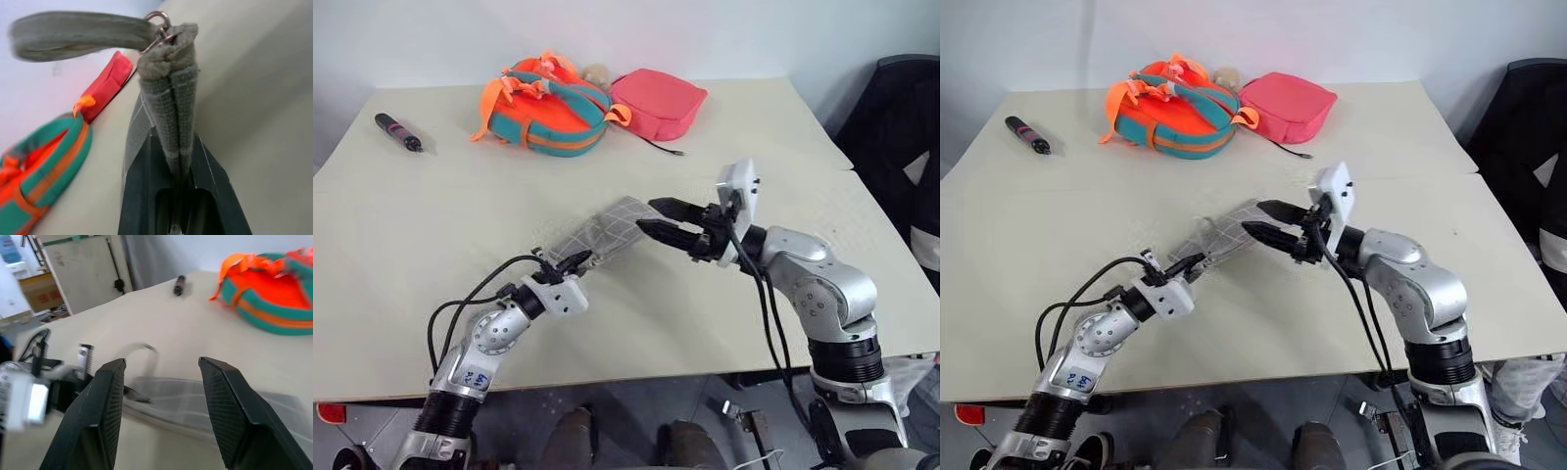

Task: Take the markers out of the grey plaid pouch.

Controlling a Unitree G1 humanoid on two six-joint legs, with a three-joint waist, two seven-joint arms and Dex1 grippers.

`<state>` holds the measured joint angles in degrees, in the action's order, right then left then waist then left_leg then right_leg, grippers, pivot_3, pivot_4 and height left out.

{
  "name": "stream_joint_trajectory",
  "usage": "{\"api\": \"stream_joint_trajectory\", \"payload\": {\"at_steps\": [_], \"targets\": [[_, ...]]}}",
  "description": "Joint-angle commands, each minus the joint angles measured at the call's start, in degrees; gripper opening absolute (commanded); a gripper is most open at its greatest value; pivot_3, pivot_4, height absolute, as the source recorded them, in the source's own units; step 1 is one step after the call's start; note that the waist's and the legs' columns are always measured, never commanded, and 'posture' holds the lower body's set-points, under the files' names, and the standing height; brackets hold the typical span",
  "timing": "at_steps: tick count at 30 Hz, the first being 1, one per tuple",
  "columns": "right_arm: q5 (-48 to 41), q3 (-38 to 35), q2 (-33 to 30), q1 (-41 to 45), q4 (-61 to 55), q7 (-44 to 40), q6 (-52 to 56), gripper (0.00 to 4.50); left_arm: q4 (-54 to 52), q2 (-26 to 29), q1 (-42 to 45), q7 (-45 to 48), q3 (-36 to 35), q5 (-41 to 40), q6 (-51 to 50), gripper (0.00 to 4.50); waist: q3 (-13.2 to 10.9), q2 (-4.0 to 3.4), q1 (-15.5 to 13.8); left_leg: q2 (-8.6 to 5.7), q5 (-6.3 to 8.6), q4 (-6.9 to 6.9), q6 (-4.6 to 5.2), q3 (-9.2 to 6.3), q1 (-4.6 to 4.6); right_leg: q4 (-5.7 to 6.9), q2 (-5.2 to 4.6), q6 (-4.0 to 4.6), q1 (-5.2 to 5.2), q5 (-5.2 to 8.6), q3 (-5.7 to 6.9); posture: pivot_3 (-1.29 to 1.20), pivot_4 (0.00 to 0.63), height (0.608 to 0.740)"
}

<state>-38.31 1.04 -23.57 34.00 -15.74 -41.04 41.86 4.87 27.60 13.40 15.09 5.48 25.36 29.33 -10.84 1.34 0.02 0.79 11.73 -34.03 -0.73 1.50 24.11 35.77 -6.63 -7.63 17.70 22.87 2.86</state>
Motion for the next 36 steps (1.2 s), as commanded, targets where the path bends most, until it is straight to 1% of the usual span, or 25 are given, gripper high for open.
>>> {"api": "stream_joint_trajectory", "payload": {"at_steps": [1, 2, 4, 6, 10, 15, 17, 20, 22, 26, 29, 32, 36], "targets": [[0.83, 1.25, -0.05, 0.46, -2.78, 0.57, -0.24, 2.47, 0.57, 2.7, 1.26, -3.1, 3.13, 8.09, 2.68, 0.0, 0.0, 0.0, -0.05, 0.0, 0.01, 0.0, 0.01, 0.0, 0.0, 0.06, 0.0, 0.0, -0.01, 0.0, 0.01, 0.0, 0.15, 0.74], [1.08, 1.49, 0.04, 0.33, -2.79, 0.62, -0.45, 2.47, 0.49, 4.06, 1.6, -4.34, 4.44, 11.83, 4.09, 0.0, 0.0, 0.0, -0.1, -0.01, 0.01, 0.0, 0.02, 0.0, -0.01, 0.05, -0.01, 0.0, -0.01, 0.0, 0.02, 0.0, 0.15, 0.74], [2.38, 1.58, -0.72, -0.26, -1.69, -0.13, -1.81, 2.47, 1.01, 4.6, 1.69, -6.07, 4.61, 13.19, 3.25, 0.0, 0.04, -0.07, -0.01, -0.02, -0.01, 0.0, 0.02, 0.01, -0.04, 0.0, 0.0, 0.0, -0.01, 0.0, 0.03, 0.0, 0.15, 0.74], [5.2, 1.78, -3.63, -1.7, 0.48, -2.52, -4.45, 2.47, 1.74, 4.53, 1.68, -6.65, 2.9, 9.5, 2.47, 0.0, 0.06, -0.1, -0.07, -0.02, 0.0, 0.0, 0.06, 0.09, -0.09, 0.03, -0.03, 0.0, -0.01, 0.0, 0.0, 0.0, 0.15, 0.74], [5.86, 1.47, -5.58, -2.26, 1.78, -4.84, -5.88, 2.47, 1.87, 4.61, 1.63, -7.22, 1.3, 6.39, 0.85, 0.0, 0.06, -0.1, 0.06, 0.0, 0.05, 0.0, 0.17, 0.08, -0.09, 0.06, -0.05, 0.0, 0.02, 0.0, -0.02, 0.0, 0.15, 0.74], [5.59, 3.59, -9.38, -4.09, 0.09, -9.67, -3.54, 2.47, 1.01, 3.87, 1.0, -5.5, 1.18, 0.5, 0.24, 0.0, 0.06, -0.1, 0.09, 0.05, -0.01, 0.0, 0.04, 0.11, -0.06, 0.11, -0.02, 0.0, 0.11, 0.0, 0.0, 0.0, 0.15, 0.74], [2.27, 3.28, -9.87, -5.22, -2.14, -10.22, 0.52, 2.47, 0.59, 4.14, 0.87, -5.47, 1.26, 0.77, -0.12, 0.0, 0.06, -0.09, 0.04, 0.04, 0.01, 0.0, 0.05, 0.11, -0.03, 0.11, -0.02, 0.0, 0.1, 0.0, 0.01, 0.0, 0.15, 0.74], [-3.61, 0.24, -7.14, -4.64, -3.87, -6.66, 6.63, 2.47, 0.71, 4.46, 0.92, -5.65, 1.42, 1.34, -0.16, 0.0, 0.06, -0.09, 0.09, 0.03, 0.0, -0.01, 0.06, 0.11, -0.02, 0.1, -0.02, 0.0, 0.08, 0.0, 0.03, 0.0, 0.15, 0.74], [-5.23, 0.31, -6.11, -5.39, -4.84, -4.35, 10.02, 2.47, 0.76, 4.61, 0.98, -5.7, 1.66, 1.51, 0.26, 0.0, 0.06, -0.09, 0.06, 0.04, 0.0, -0.02, 0.06, 0.12, -0.04, 0.1, -0.02, 0.0, 0.09, 0.0, 0.02, 0.0, 0.15, 0.74], [-3.31, 3.49, -1.86, -9.65, -6.18, 0.03, 8.82, 2.47, 0.8, 4.31, 1.04, -5.89, 1.93, 1.62, 0.49, 0.0, 0.06, -0.08, -0.01, 0.04, 0.02, -0.01, 0.05, 0.1, -0.03, 0.05, -0.03, 0.0, 0.1, 0.0, 0.02, 0.0, 0.15, 0.74], [-2.42, 4.52, 0.68, -11.02, -6.45, 2.18, 8.24, 2.47, 0.49, 4.09, 1.13, -5.81, 1.89, 1.54, 0.11, 0.0, 0.06, -0.09, 0.04, 0.02, 0.02, -0.01, 0.05, 0.12, -0.01, 0.08, -0.03, 0.0, 0.11, 0.0, 0.01, 0.0, 0.15, 0.74], [1.16, 6.66, 2.87, -11.8, -4.62, 4.7, 5.85, 2.47, -0.08, 3.56, 1.34, -5.39, 1.98, 0.85, -0.34, 0.0, 0.06, -0.09, 0.05, 0.02, 0.02, -0.02, 0.05, 0.13, -0.02, 0.07, -0.03, 0.0, 0.13, 0.0, 0.01, 0.0, 0.15, 0.74], [2.12, 7.65, 4.67, -12.56, -3.83, 5.05, 5.31, 2.47, -0.65, 3.03, 1.28, -5.14, 2.25, 0.89, -0.85, 0.0, 0.06, -0.09, 0.03, 0.02, 0.02, -0.01, 0.05, 0.13, -0.01, 0.09, -0.03, 0.0, 0.18, 0.0, 0.0, 0.0, 0.15, 0.74]]}}
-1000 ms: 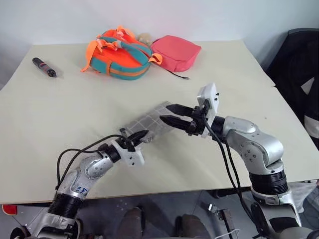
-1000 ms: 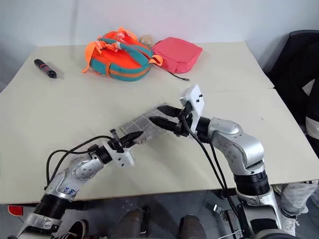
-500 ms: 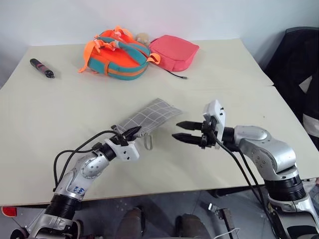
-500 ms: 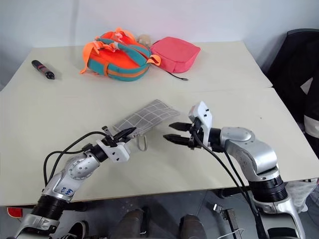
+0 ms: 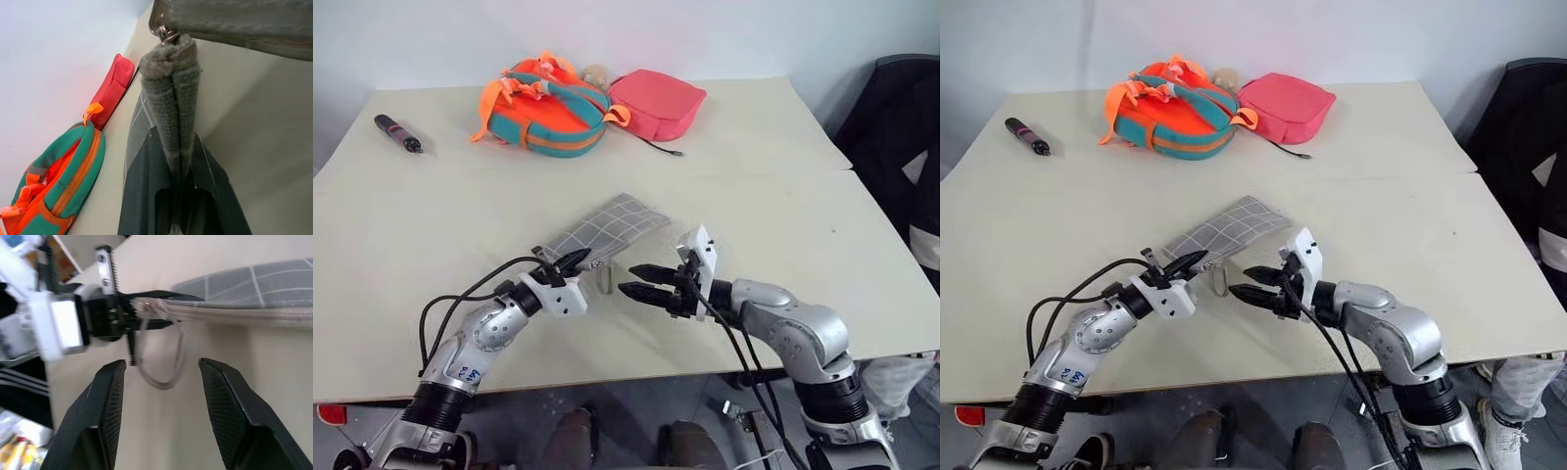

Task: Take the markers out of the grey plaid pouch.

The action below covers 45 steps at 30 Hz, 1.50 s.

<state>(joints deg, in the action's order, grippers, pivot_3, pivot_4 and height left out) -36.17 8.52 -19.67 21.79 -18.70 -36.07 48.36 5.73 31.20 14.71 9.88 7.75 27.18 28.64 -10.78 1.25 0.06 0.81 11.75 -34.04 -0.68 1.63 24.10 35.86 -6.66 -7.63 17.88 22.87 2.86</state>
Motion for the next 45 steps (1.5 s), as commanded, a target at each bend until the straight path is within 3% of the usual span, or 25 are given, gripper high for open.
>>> {"api": "stream_joint_trajectory", "payload": {"at_steps": [1, 19, 23, 27, 34, 45], "targets": [[-0.44, 0.18, 1.11, -0.45, -0.96, -0.15, -0.93, 2.47, -1.67, -0.65, -0.11, 0.09, 0.02, -0.87, -0.21, 0.0, 0.0, 0.0, -0.02, 0.0, 0.0, 0.0, 0.0, 0.0, 0.0, 0.0, 0.0, 0.0, 0.0, 0.0, 0.0, 0.0, 0.15, 0.74], [4.47, 3.32, 5.84, 1.99, 4.78, -0.63, -4.78, 2.47, -4.11, -1.98, -0.44, 0.73, 0.39, -0.29, -1.9, 0.0, 0.0, 0.0, 0.05, 0.0, 0.0, 0.0, 0.0, 0.04, 0.01, 0.07, 0.01, 0.0, 0.08, 0.0, 0.0, 0.0, 0.15, 0.74], [4.72, 2.57, 6.34, 2.19, 5.35, -0.66, -5.43, 1.56, -4.62, -2.24, -0.83, 0.88, 0.42, -0.17, -2.16, 0.0, 0.0, 0.0, 0.07, 0.0, -0.01, 0.0, 0.0, 0.06, 0.01, 0.09, 0.01, 0.0, 0.1, 0.0, -0.01, 0.0, 0.15, 0.74], [4.35, 1.73, 6.6, 2.48, 5.6, -0.4, -5.22, 0.14, -4.84, -2.29, -1.03, 0.85, 0.25, -0.15, -2.39, 0.0, 0.0, 0.0, 0.05, 0.01, -0.01, 0.0, 0.0, 0.07, 0.01, 0.1, 0.01, 0.0, 0.11, 0.0, -0.01, 0.0, 0.15, 0.74], [4.29, 1.55, 5.88, 1.57, 4.97, -1.36, -5.47, 0.06, -4.91, -2.25, -1.15, 0.88, 0.02, -0.4, -2.54, 0.0, 0.0, 0.0, 0.07, 0.01, 0.0, 0.0, 0.0, 0.1, 0.01, 0.11, 0.0, 0.0, 0.13, 0.0, -0.02, 0.0, 0.15, 0.74], [3.1, 0.11, -1.97, -0.05, 2.61, -7.34, -5.58, 0.06, -3.21, 0.37, -1.53, 1.51, -1.24, -1.85, -0.58, 0.0, 0.01, 0.02, 0.12, 0.03, 0.0, 0.0, 0.01, 0.15, 0.0, 0.1, 0.0, 0.0, 0.14, 0.0, -0.03, 0.0, 0.15, 0.74]]}}
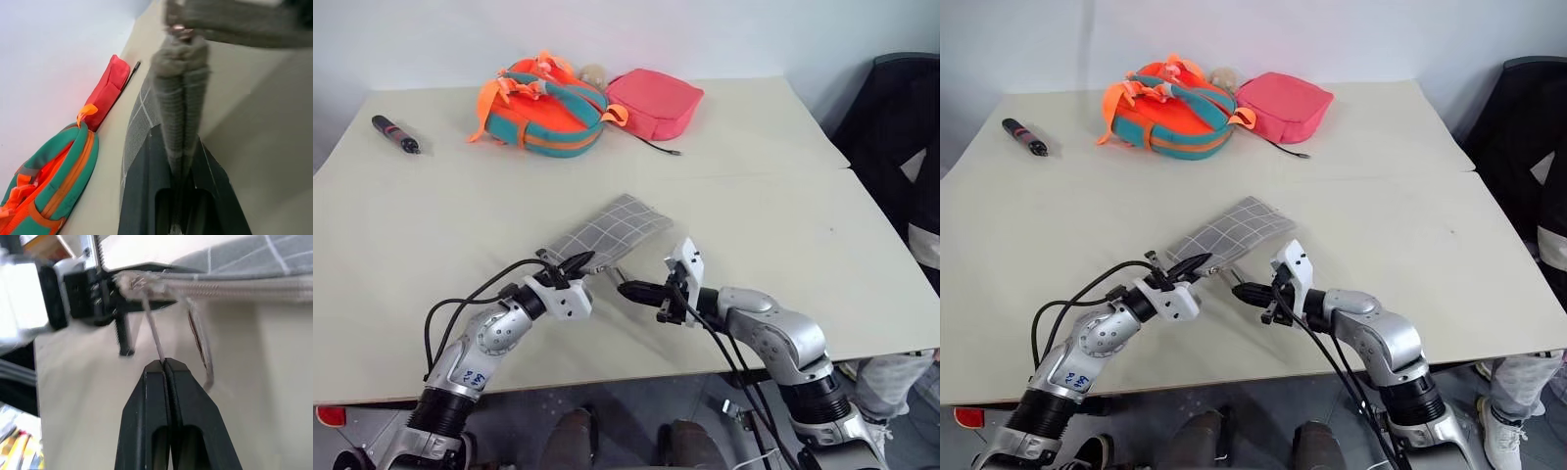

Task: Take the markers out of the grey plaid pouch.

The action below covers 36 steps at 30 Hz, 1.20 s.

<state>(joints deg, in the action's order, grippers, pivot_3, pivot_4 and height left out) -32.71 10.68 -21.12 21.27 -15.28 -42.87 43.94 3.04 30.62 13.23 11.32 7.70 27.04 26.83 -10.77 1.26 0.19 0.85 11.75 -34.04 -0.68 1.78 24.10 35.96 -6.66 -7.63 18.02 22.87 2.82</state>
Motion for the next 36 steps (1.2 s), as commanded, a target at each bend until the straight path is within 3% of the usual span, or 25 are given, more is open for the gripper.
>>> {"api": "stream_joint_trajectory", "payload": {"at_steps": [1, 13, 16, 19, 23, 36], "targets": [[0.22, -2.44, -0.74, 0.69, 0.19, -0.29, -1.85, 0.06, -0.44, 1.05, -0.01, 0.21, -1.16, -1.94, 1.47, 0.0, 0.0, 0.01, -0.03, 0.0, 0.0, 0.0, 0.0, 0.0, -0.01, 0.0, 0.0, 0.0, 0.0, 0.0, 0.0, 0.0, 0.15, 0.74], [4.81, -4.63, -7.5, 3.59, 7.77, -5.41, -7.93, 0.06, -0.34, 3.75, -1.27, 1.4, -1.8, -3.79, 4.62, 0.0, 0.0, 0.01, -0.12, 0.0, 0.0, -0.01, 0.01, 0.05, 0.0, -0.02, -0.01, 0.0, 0.0, 0.0, 0.0, 0.0, 0.15, 0.74], [2.2, -5.68, -5.9, 3.85, 7.69, -5.15, -4.99, 0.06, -0.08, 3.5, -1.3, 1.07, -2.08, -4.48, 4.48, 0.0, 0.0, 0.01, -0.12, 0.0, 0.0, -0.01, 0.0, 0.06, 0.0, -0.02, -0.01, 0.0, 0.0, 0.0, 0.0, 0.0, 0.15, 0.74], [-1.5, -5.65, -3.84, 2.42, 4.61, -5.58, -2.39, 0.58, -0.46, 3.09, -1.04, 1.25, -1.73, -4.43, 4.3, 0.0, 0.01, 0.01, -0.11, 0.01, 0.0, -0.01, 0.0, 0.07, -0.01, 0.0, -0.01, -0.01, 0.0, 0.0, 0.0, 0.0, 0.15, 0.74], [2.12, -2.38, -2.0, 1.1, 2.69, -2.97, -4.13, 1.88, -1.02, 2.65, -0.85, 1.69, -1.28, -4.47, 4.02, 0.0, 0.01, 0.01, -0.09, 0.01, 0.0, -0.01, 0.0, 0.09, 0.0, 0.02, -0.01, -0.01, 0.01, 0.0, 0.0, 0.0, 0.15, 0.74], [4.27, 2.2, 2.03, 0.81, 1.19, -0.57, -4.43, 1.88, -1.96, 1.28, 0.31, 2.77, -1.06, -4.38, 3.53, 0.0, 0.01, 0.02, -0.08, 0.01, 0.0, -0.02, 0.0, 0.09, 0.0, 0.02, -0.01, -0.01, 0.03, -0.01, -0.01, 0.0, 0.15, 0.74]]}}
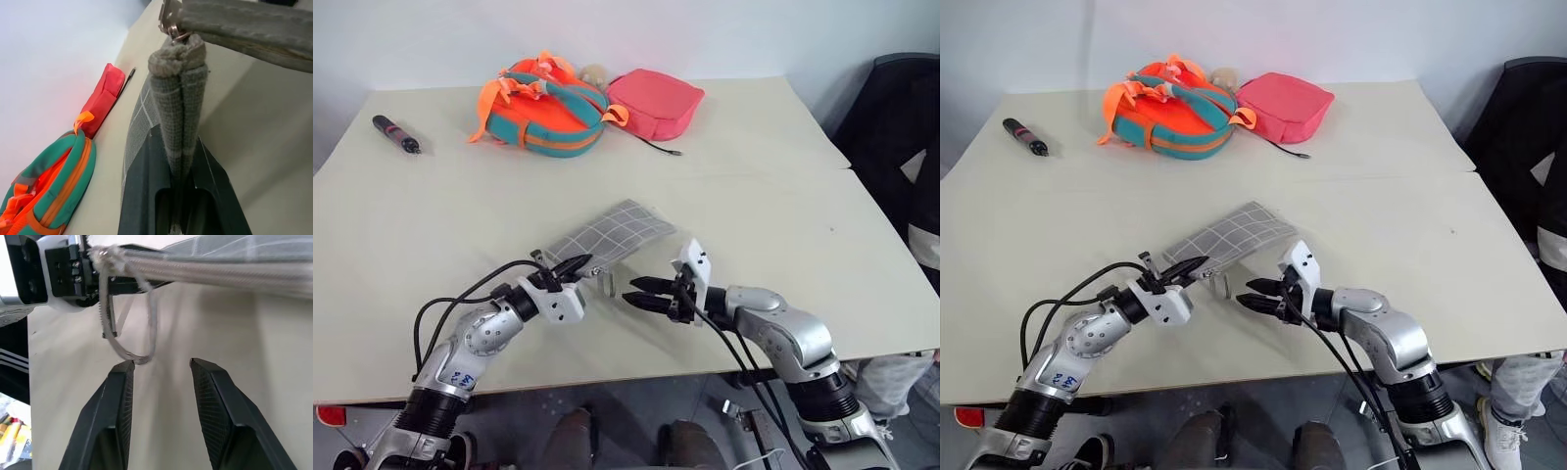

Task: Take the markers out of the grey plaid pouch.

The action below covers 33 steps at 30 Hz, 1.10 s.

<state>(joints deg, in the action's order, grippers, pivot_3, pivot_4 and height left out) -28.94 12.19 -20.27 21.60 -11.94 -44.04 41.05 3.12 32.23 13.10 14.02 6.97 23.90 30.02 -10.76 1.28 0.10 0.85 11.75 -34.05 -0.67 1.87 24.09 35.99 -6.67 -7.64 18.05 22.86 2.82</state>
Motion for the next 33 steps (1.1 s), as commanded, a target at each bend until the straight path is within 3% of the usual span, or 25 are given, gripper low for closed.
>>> {"api": "stream_joint_trajectory", "payload": {"at_steps": [1, 18, 21, 25, 33], "targets": [[0.75, 0.77, 1.88, 0.76, -1.76, 1.09, -1.65, 1.88, -2.28, -0.4, 0.32, 0.15, -0.26, -1.21, 0.33, 0.0, 0.0, 0.0, 0.01, 0.0, 0.0, 0.0, 0.0, 0.0, 0.0, 0.0, 0.0, 0.0, 0.01, 0.0, 0.0, 0.0, 0.15, 0.74], [1.99, 1.04, 7.35, 2.79, 1.82, 1.51, -2.8, 1.88, -3.28, -1.25, 0.65, 0.46, -0.32, -0.89, -0.94, 0.0, 0.01, 0.02, 0.04, 0.0, 0.0, 0.0, 0.0, 0.02, 0.0, 0.07, 0.0, 0.0, 0.06, 0.0, 0.0, 0.0, 0.15, 0.74], [1.52, 0.39, 7.02, 2.72, 1.79, 0.99, -2.1, 1.27, -3.49, -1.37, 0.6, 0.48, -0.36, -1.03, -1.26, 0.0, 0.01, 0.02, 0.04, 0.0, 0.0, 0.0, 0.0, 0.02, 0.01, 0.07, 0.0, 0.0, 0.06, 0.0, 0.0, 0.0, 0.15, 0.74], [2.09, 1.15, 5.34, 1.72, 1.36, -0.81, -2.46, 0.02, -4.09, -1.63, 0.09, 0.37, -0.3, -0.87, -1.54, 0.0, 0.01, 0.02, 0.0, 0.0, 0.0, 0.0, 0.0, 0.03, 0.0, 0.07, 0.0, 0.0, 0.06, 0.0, 0.0, 0.0, 0.15, 0.74], [3.15, -0.28, 0.15, 1.33, -0.1, -3.23, -3.73, 0.02, -4.3, 0.51, -1.73, 0.86, -1.41, -0.66, -0.22, 0.0, 0.02, 0.03, 0.03, 0.0, 0.0, 0.0, 0.0, 0.04, 0.0, 0.07, 0.0, 0.0, 0.07, 0.0, 0.0, 0.0, 0.15, 0.74]]}}
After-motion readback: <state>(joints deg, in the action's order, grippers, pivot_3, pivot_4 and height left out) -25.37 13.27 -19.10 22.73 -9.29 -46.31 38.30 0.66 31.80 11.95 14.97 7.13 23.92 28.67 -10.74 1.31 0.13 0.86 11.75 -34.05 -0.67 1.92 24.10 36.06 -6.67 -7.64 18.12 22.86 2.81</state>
